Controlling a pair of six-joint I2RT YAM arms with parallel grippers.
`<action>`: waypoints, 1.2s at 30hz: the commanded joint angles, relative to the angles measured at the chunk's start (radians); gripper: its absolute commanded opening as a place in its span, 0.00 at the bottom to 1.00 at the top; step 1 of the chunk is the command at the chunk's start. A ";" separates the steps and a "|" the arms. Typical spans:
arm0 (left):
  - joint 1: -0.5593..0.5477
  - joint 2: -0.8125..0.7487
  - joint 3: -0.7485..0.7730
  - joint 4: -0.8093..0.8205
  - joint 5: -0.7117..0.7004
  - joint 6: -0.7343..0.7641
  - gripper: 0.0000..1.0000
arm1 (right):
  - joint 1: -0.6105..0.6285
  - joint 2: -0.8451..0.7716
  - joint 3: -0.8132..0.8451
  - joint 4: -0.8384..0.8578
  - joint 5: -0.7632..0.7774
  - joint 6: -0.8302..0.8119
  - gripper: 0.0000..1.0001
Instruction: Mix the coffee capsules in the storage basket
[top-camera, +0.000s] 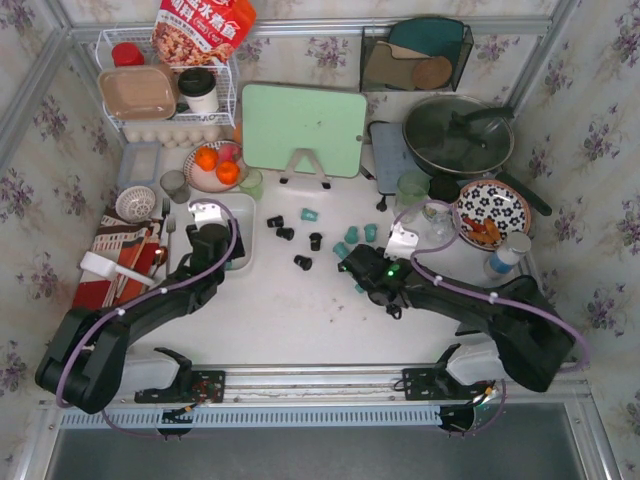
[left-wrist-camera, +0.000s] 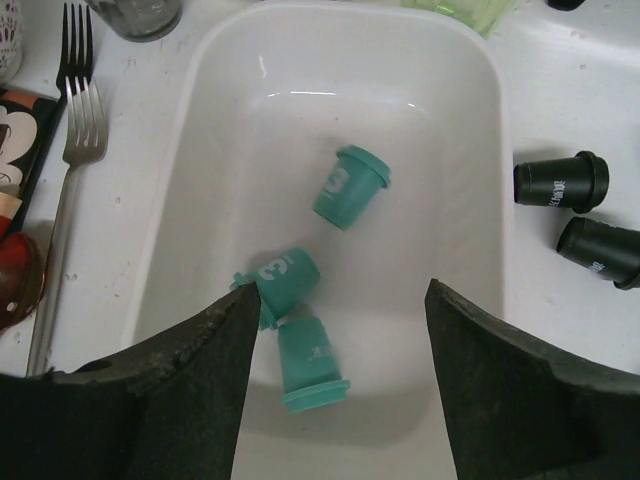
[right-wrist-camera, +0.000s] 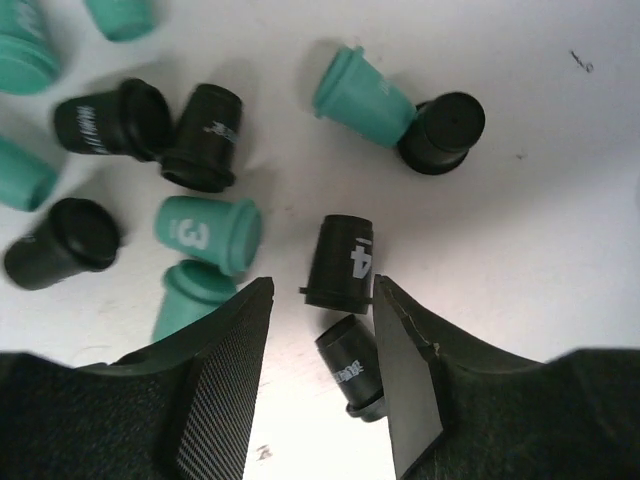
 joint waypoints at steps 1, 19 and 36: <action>0.000 -0.034 0.008 -0.010 0.014 -0.016 0.72 | 0.002 0.105 0.022 -0.106 0.038 0.096 0.52; -0.043 -0.106 0.053 -0.021 0.236 0.111 0.76 | 0.002 0.023 -0.106 0.151 -0.202 -0.160 0.54; -0.046 -0.113 0.056 -0.029 0.258 0.098 0.76 | 0.000 0.024 -0.143 0.117 -0.245 -0.213 0.48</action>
